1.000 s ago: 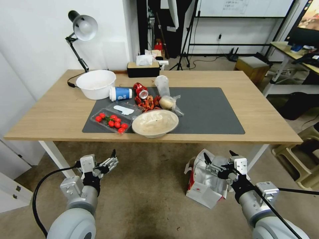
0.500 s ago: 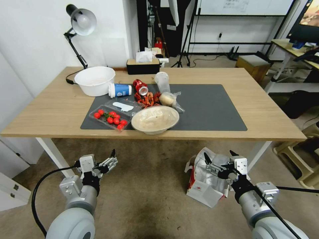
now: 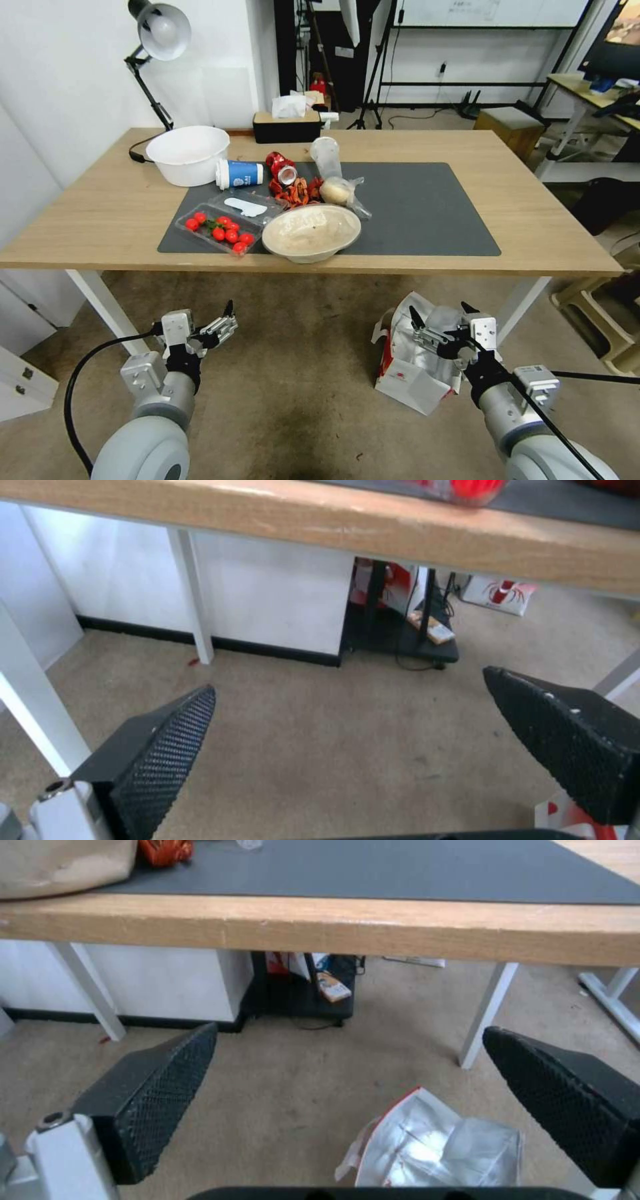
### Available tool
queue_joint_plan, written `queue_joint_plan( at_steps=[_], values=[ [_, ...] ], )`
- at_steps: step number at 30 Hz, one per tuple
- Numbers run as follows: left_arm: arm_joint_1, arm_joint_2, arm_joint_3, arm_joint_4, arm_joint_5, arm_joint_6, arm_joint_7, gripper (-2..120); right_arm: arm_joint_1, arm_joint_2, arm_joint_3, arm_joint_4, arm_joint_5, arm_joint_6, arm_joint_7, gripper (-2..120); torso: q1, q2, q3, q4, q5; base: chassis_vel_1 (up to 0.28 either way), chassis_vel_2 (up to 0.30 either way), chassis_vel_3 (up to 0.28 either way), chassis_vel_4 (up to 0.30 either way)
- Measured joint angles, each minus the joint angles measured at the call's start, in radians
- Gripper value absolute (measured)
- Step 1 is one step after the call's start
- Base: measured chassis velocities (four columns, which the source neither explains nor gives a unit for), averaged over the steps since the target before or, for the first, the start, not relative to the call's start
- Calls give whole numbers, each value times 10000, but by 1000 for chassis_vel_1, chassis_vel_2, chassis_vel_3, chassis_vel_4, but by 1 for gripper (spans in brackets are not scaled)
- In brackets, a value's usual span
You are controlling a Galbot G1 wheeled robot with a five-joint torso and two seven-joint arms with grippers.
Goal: Pick up the food delivery bag from the floor and place it on the table.
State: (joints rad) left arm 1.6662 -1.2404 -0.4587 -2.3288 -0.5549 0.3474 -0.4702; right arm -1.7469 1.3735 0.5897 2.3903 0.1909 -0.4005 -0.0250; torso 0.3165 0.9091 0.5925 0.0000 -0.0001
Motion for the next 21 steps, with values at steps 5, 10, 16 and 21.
queue_joint_plan(
  at_steps=[5,10,16,21],
  values=[
    [11,6,-118,15,61,172,303,100,2,63,-15,-49,48,5,16,100,-142,-343,-194,-1,1,0,0,0,0],
    [49,4,-170,8,79,178,335,100,83,4,-23,-99,82,7,31,100,-280,-667,-383,0,1,0,0,0,0],
    [60,-8,-185,6,98,177,336,100,115,-6,-28,-136,95,7,43,100,-418,-979,-559,0,1,0,0,0,0],
    [57,2,-182,50,105,179,364,100,110,-10,-26,-162,108,-4,44,100,-540,-1278,-736,-1,1,0,0,0,0]
  ],
)
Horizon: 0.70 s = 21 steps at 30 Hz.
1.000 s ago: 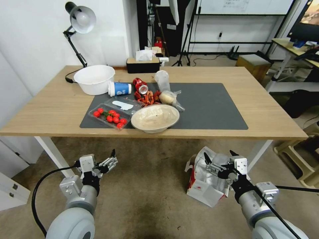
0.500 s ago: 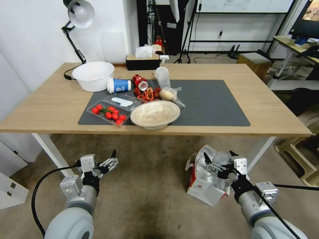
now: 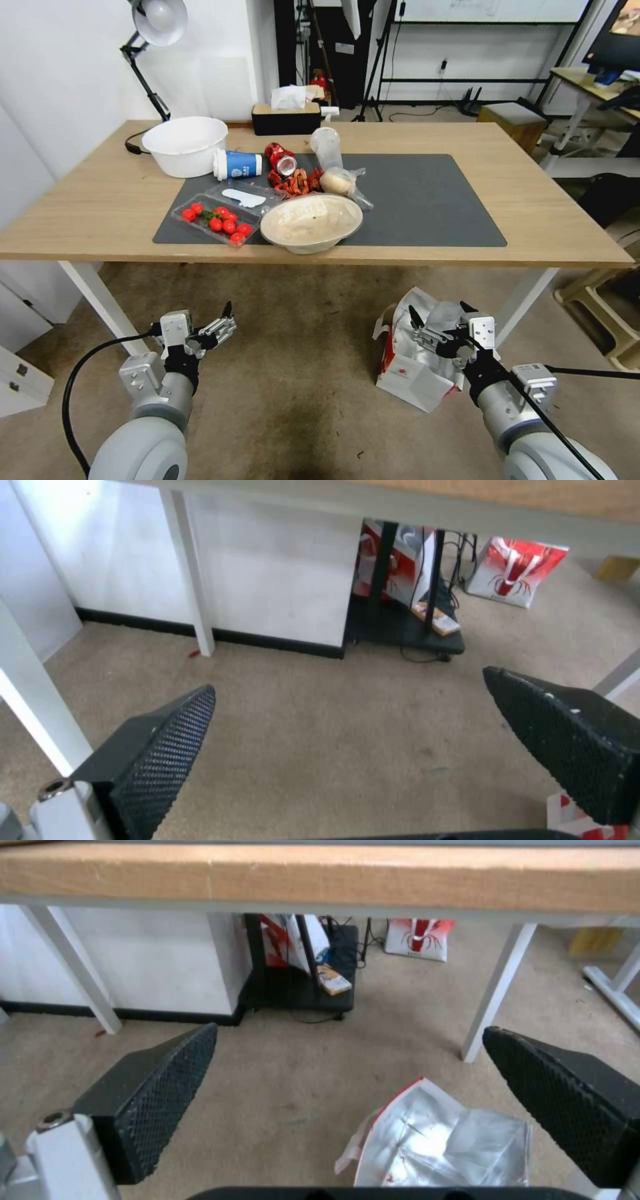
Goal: Pick up the food delivery bag from the floor and place it on the table.
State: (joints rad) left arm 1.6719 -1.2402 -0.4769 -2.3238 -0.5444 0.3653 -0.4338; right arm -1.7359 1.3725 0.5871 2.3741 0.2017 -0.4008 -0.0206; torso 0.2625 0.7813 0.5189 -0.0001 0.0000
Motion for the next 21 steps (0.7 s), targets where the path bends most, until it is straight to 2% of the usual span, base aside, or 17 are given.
queue_joint_plan(
  at_steps=[3,21],
  values=[
    [-15,64,17,103,-1,6,50,100,0,-45,22,-53,142,-142,0,100,-97,-236,-139,0,-1,0,0,0,0],
    [-199,54,2,296,14,-34,129,100,12,-25,60,-150,174,-187,11,100,-399,-968,-570,0,-1,0,0,0,0]
  ],
)
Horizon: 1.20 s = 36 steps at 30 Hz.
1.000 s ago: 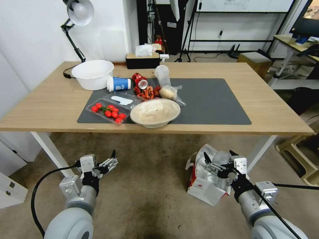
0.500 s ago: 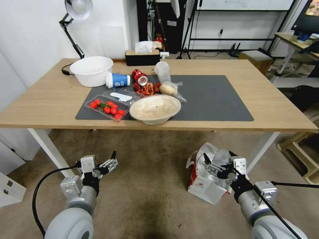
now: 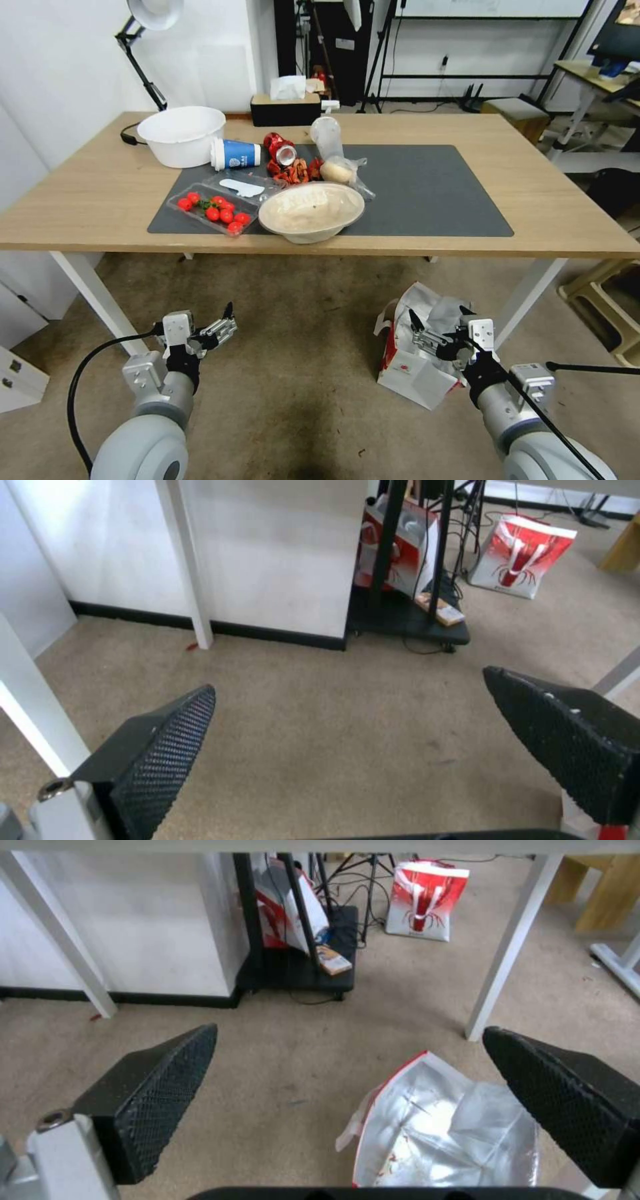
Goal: Pick up the food delivery bag from the floor and place it on the table.
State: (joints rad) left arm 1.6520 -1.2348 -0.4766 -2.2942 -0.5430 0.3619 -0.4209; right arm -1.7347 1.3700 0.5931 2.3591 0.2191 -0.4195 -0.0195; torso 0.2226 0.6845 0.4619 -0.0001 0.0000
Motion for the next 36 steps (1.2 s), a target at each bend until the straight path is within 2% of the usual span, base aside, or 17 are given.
queue_joint_plan(
  at_steps=[13,23,36],
  values=[
    [-63,31,-6,27,3,-35,-4,100,66,-18,53,-26,-6,-3,0,100,-186,-451,-265,0,1,0,0,0,0],
    [-33,44,-32,37,25,-107,-6,100,144,-126,0,-64,-84,-40,6,100,-404,-1026,-619,0,0,0,0,0,0],
    [29,-15,-58,-21,24,-134,-28,100,252,45,-41,-112,-94,-45,6,100,-589,-1514,-924,0,0,0,0,0,0]
  ],
)
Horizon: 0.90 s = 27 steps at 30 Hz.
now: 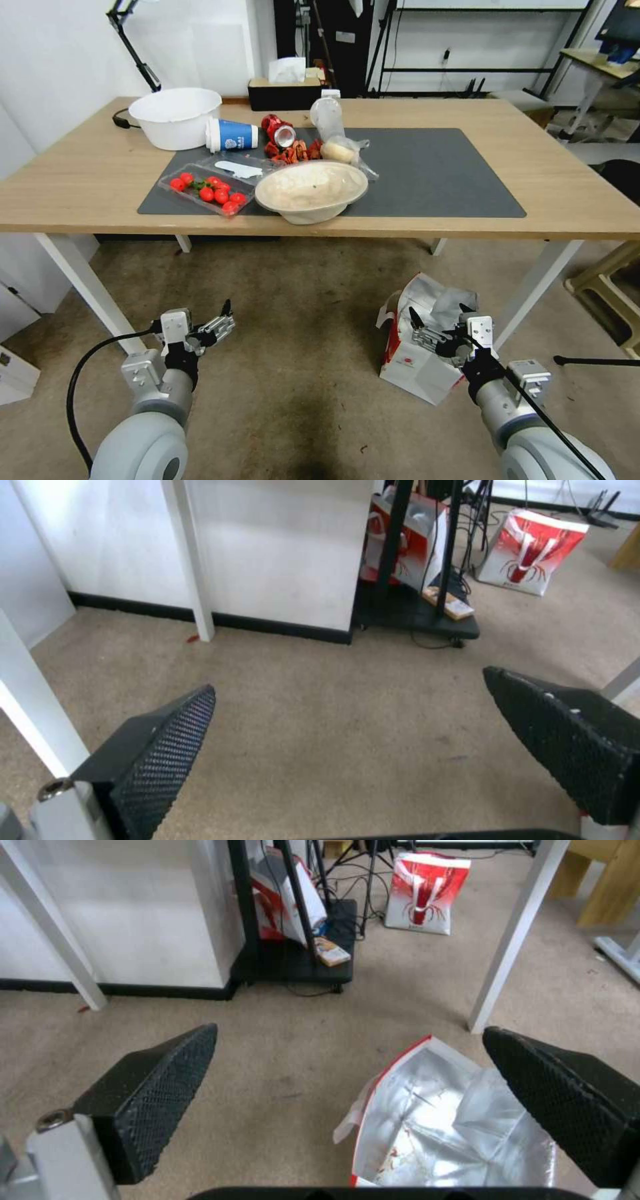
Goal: Pick up the food delivery bag from the floor and place it on the table.
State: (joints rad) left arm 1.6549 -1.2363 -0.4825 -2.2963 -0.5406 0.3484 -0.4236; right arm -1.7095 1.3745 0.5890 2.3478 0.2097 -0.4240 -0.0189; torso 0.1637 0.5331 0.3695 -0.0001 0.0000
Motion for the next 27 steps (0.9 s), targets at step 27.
queue_joint_plan(
  at_steps=[27],
  values=[
    [140,118,6,-2,46,-145,-1,100,-255,-80,152,86,-15,20,-26,100,-411,-1132,-721,1,0,0,0,0,0]
  ],
)
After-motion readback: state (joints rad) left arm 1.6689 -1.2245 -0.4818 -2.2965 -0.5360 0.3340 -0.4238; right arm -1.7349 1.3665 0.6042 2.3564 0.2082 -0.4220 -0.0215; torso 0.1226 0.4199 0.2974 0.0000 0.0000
